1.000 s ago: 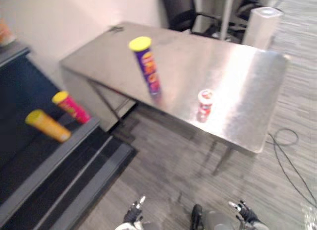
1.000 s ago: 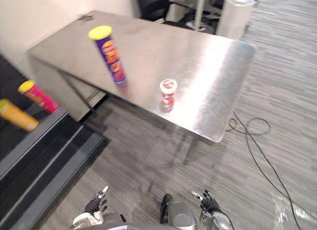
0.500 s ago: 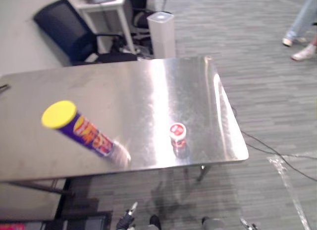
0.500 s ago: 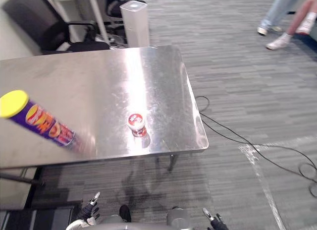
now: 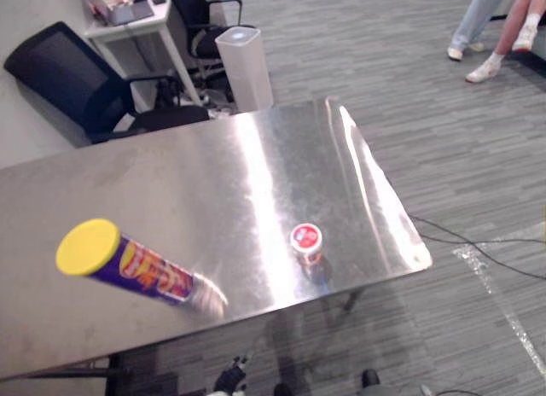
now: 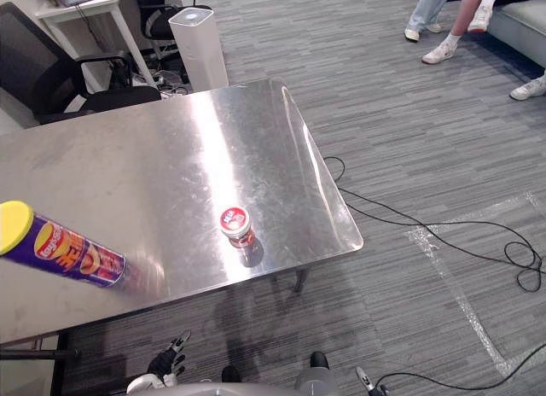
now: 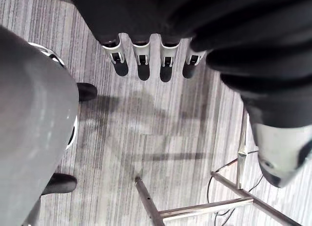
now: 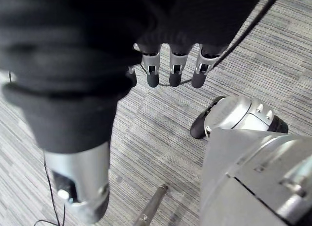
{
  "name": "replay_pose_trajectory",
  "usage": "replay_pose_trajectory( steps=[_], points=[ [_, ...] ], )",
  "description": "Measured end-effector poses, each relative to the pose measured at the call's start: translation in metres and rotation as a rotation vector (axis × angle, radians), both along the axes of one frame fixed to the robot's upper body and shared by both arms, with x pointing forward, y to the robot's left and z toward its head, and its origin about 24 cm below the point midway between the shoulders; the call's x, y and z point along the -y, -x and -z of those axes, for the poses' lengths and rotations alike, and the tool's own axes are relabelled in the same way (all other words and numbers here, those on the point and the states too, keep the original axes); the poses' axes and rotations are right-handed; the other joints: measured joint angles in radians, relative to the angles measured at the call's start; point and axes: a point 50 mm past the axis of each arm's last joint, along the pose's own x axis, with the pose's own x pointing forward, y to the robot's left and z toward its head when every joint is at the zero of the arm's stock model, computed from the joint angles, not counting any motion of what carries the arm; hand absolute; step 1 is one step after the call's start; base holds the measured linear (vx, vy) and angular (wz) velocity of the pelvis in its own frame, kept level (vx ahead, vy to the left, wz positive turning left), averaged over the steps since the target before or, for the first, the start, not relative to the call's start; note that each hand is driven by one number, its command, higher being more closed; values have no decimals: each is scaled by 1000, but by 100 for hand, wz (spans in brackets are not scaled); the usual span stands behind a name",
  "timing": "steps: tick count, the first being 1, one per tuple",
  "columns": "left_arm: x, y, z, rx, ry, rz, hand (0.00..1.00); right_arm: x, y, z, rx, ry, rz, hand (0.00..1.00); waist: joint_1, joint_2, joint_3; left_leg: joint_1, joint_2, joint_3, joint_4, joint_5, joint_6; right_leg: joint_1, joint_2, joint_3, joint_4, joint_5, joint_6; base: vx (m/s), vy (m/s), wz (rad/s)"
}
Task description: Put the gum and the chips on the shelf.
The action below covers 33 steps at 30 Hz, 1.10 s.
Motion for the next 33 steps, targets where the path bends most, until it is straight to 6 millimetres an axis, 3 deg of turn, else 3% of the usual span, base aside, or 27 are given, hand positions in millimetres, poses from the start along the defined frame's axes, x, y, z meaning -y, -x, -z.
replay_pose_trajectory(
  steps=[7, 10, 11, 13, 15, 16, 18, 22, 24, 27, 33],
  points=[
    [-2, 9, 1, -25, -11, 17, 0, 29, 8, -8, 11, 79, 183, 0, 0, -11, -14, 10, -19, -18, -51, 36, 11, 0, -9, -32, -11, -8, -14, -106, -17, 9],
    [-7, 12, 1, -33, -24, 14, 0, 65, -5, -26, 85, 193, 226, 0, 0, -16, -17, 7, -23, -17, -52, 34, 9, -1, -12, -31, -18, -6, -18, -35, 9, -4],
    [-9, 12, 1, -33, -29, 14, 0, 89, -16, -42, 125, 283, 218, 0, -1, -17, -18, 4, -23, -14, -52, 33, 8, -2, -12, -29, -27, -3, -23, 6, -3, -8],
    [-12, 14, 1, -35, -31, -7, 0, 112, -32, -63, 186, 390, 207, 0, -4, -17, -18, -1, -23, -13, -52, 32, 7, -9, -11, -28, -27, -2, -22, 19, -10, -5],
    [-15, 14, 0, -26, -35, -34, 0, 144, -63, -109, 310, 602, 160, 0, -6, -15, -31, -25, -20, -10, -47, 36, 12, -35, -8, -24, -25, 11, -11, 59, -27, -3],
    [-16, 14, 0, -21, -35, -45, 0, 149, -71, -123, 349, 654, 152, 0, -8, -14, -31, -27, -19, -9, -46, 37, 12, -35, -6, -24, -27, 17, -11, 94, -34, -3],
    [-19, 17, -1, -14, -39, -64, 0, 159, -102, -174, 471, 863, 75, 0, -24, -9, -35, -27, -12, -9, -46, 36, 11, -33, 0, -26, -27, 22, -4, 94, -36, -2],
    [-16, 12, -2, 8, -35, -61, 0, 149, -138, -235, 627, 1104, -66, 0, -23, -9, -40, -25, -4, -10, -46, 33, 7, -32, 6, -28, -24, 26, 2, 60, -31, -1],
    [-14, 9, -3, 17, -40, -32, 0, 139, -149, -250, 696, 1152, -125, 0, -23, -15, -41, -25, -4, -11, -46, 32, 6, -32, 6, -29, -23, 27, 3, 19, -13, 1],
    [-13, 9, -3, 14, -38, -18, 0, 112, -164, -269, 815, 1196, -308, 0, -25, -21, -43, -22, -5, -11, -46, 30, 3, -33, -1, -28, -18, 27, 3, 0, 0, 0],
    [-10, 14, -2, 2, -24, 29, 0, 68, -182, -282, 1003, 1131, -684, 0, -22, -24, -44, -18, -17, -9, -46, 30, 3, -33, -7, -27, -17, 27, 4, -58, -17, -2]
  ],
)
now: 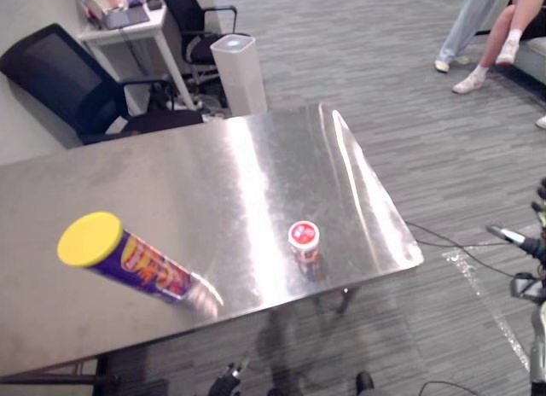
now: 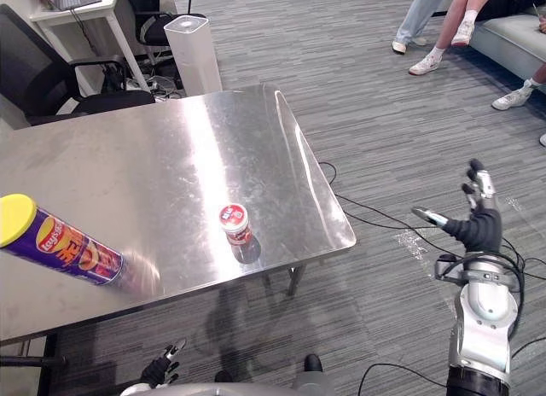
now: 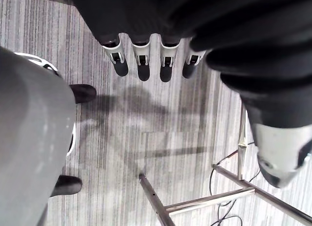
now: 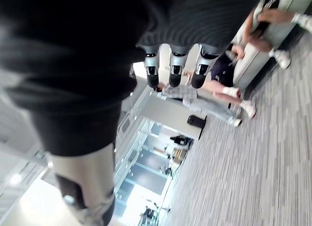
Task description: Put the gum and the chips on the shelf.
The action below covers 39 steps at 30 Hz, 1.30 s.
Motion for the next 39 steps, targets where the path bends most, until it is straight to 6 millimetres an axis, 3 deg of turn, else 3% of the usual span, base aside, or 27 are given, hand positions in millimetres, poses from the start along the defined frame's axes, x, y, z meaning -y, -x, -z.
replay_pose_trajectory(
  steps=[8, 15, 39],
  points=[
    [2, 3, 1, -14, 0, 51, 0, -47, -15, 0, -109, 92, -379, 0, 2, 1, -18, 6, 1, 3, 0, 5, 7, -1, 2, -3, 0, 0, 0, -45, -20, -3],
    [2, 3, 1, -21, -6, 87, 0, -75, -27, 3, -105, 19, -535, 0, 3, -3, -27, 5, 0, 2, 0, 5, 7, 1, 2, -5, -4, 0, 0, 0, 0, 0],
    [6, -11, -1, -6, -29, 146, 0, -158, -52, 54, -271, -190, -766, 0, 48, -18, -23, 6, -2, -29, -1, 16, 7, 41, 4, -41, -45, 19, -1, -3, -6, 3]
  ],
)
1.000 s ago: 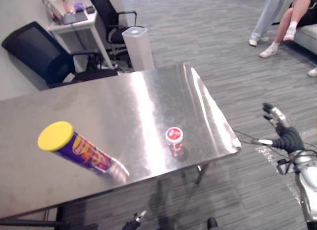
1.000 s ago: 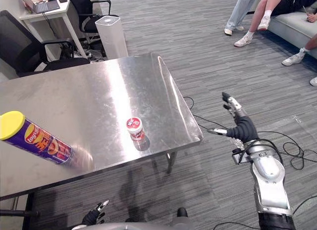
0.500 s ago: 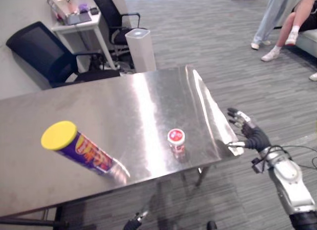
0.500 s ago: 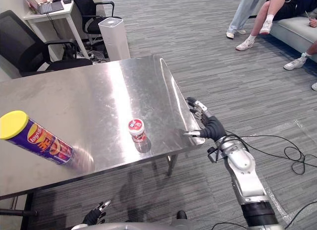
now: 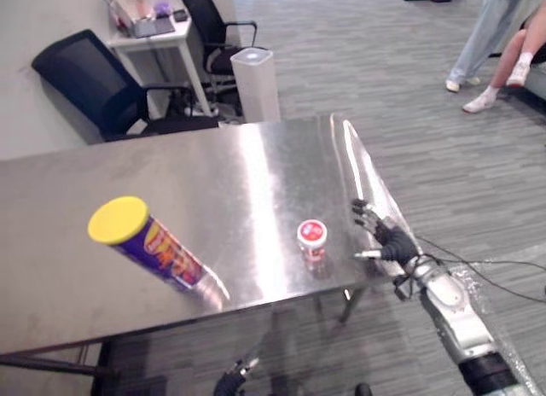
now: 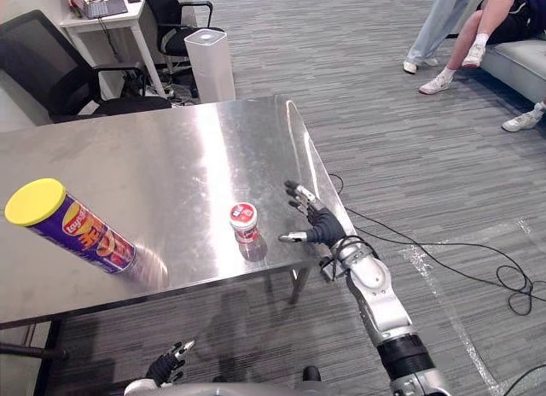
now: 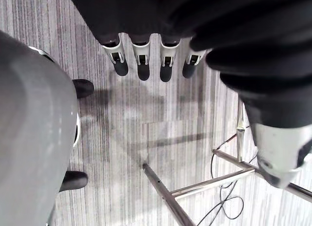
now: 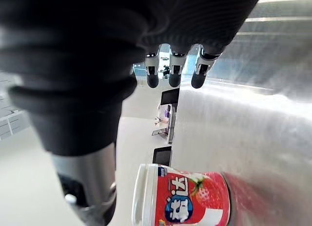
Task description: Put the gum and the chips on the shelf.
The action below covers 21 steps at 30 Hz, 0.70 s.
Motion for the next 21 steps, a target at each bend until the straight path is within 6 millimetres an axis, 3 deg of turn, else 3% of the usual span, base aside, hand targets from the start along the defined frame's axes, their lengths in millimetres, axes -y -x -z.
replay_pose_trajectory(
  steps=[14, 21],
  points=[
    [1, -3, -1, 6, -1, 7, 0, -28, -7, 16, -82, -5, -78, 0, 6, -6, 6, 0, 1, -9, -4, 2, -1, 13, 1, -13, -6, 0, 0, -3, -7, 3],
    [1, -5, -1, 10, -2, 7, 0, -34, -10, 14, -78, 3, -100, 0, 6, -9, 16, 1, 1, -29, -6, 3, -2, 30, 1, -35, -20, 2, -2, -6, -18, 8]
  ],
)
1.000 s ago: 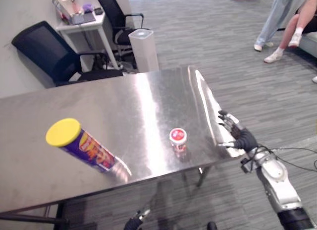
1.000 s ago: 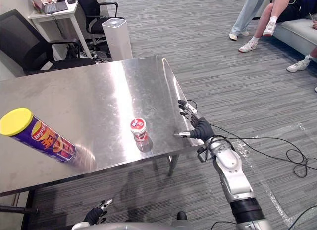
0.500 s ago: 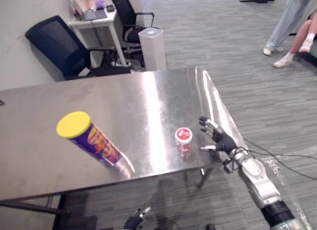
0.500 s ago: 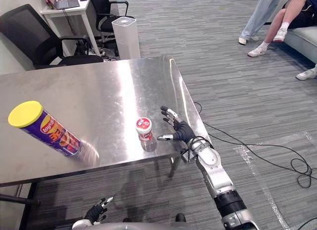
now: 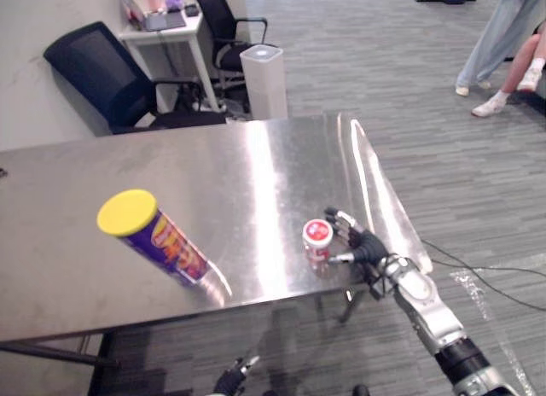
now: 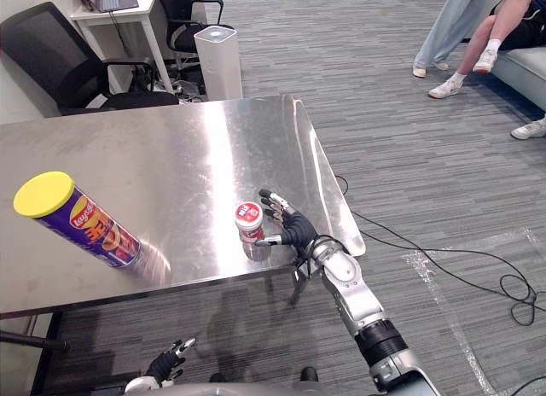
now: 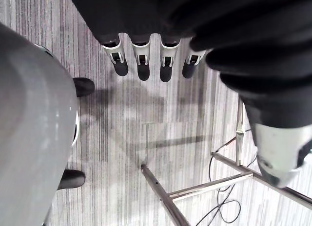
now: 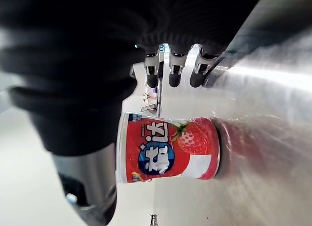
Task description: Put the gum and the chips on the shelf.
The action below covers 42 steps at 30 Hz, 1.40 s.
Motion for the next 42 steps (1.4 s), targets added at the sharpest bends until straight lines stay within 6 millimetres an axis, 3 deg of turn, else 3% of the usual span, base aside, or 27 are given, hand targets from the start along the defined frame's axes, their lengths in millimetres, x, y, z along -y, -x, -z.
replay_pose_trajectory(
  steps=[28, 29, 42],
  points=[
    [-1, -3, -1, 7, -15, -13, 0, -18, -10, -2, 7, -12, -41, 0, 4, -4, 19, 2, 3, -6, -1, 0, 0, 16, 2, -12, -10, 0, 0, -1, -3, 0],
    [-1, -3, -1, 8, -13, -16, 0, -20, -10, -2, 5, -17, -43, 100, 4, -5, 20, 2, 3, -6, -1, 0, 0, 17, 2, -12, -12, 0, 0, 0, 0, 0],
    [-2, -9, -3, 27, -17, -15, 0, -38, -13, -2, 1, -17, -95, 100, 26, -19, 34, 1, 2, -10, -1, 0, -1, 22, 1, -24, -14, 0, 0, -1, -1, 2]
  ],
)
